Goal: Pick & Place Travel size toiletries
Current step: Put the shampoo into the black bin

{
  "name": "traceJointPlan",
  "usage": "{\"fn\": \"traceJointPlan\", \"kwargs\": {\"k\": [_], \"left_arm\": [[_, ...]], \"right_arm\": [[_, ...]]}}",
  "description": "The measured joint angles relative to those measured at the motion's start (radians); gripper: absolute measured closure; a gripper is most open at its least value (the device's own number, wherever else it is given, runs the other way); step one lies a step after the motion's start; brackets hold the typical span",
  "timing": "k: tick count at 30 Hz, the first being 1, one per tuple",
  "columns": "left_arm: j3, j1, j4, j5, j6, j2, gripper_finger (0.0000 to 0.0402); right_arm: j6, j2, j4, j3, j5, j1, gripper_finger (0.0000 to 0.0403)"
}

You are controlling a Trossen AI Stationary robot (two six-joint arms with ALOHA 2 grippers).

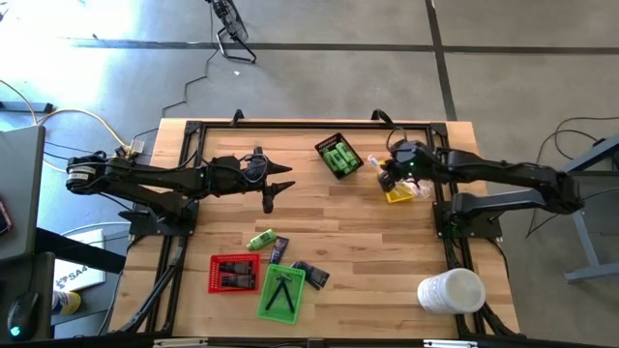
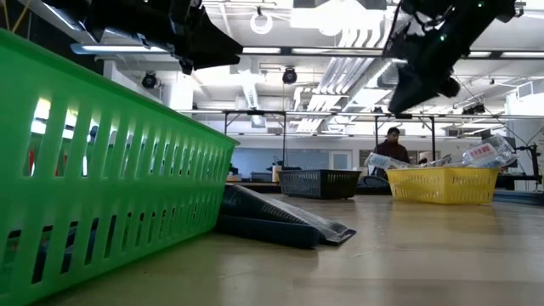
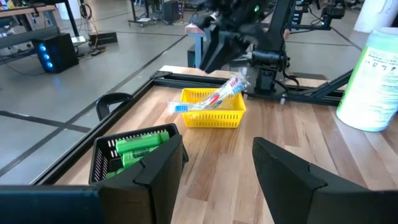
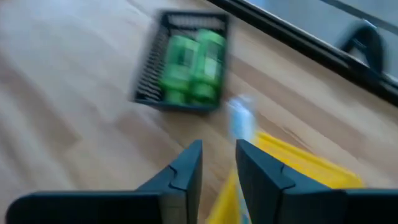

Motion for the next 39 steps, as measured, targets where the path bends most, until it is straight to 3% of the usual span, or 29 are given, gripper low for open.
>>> {"fn": "traceJointPlan", "kwargs": {"k": [9, 14, 30, 34, 39], "left_arm": [[0.000, 0.000, 0.000, -0.002, 0.000, 0.000, 0.0209], [0.000, 0.000, 0.000, -0.004, -0.004, 0.000, 0.0209], [0.000, 0.000, -0.012, -0.003, -0.071, 0.000, 0.0209], [0.000, 0.000, -0.031, -0.003, -0.071, 0.000, 0.0209], [0.000, 0.000, -0.049, 0.002, -0.085, 0.000, 0.0209]], "right_arm": [[-0.343, -0.020, 0.224, 0.001, -0.296, 0.041, 0.0347], [-0.442, -0.020, 0.265, 0.001, -0.418, 0.065, 0.0352], [-0.441, -0.022, 0.300, 0.001, -0.457, 0.077, 0.0353], [-0.492, -0.070, 0.238, 0.001, -0.472, 0.081, 0.0353], [-0.497, -0.169, 0.142, 0.001, -0.399, 0.074, 0.0353]]}}
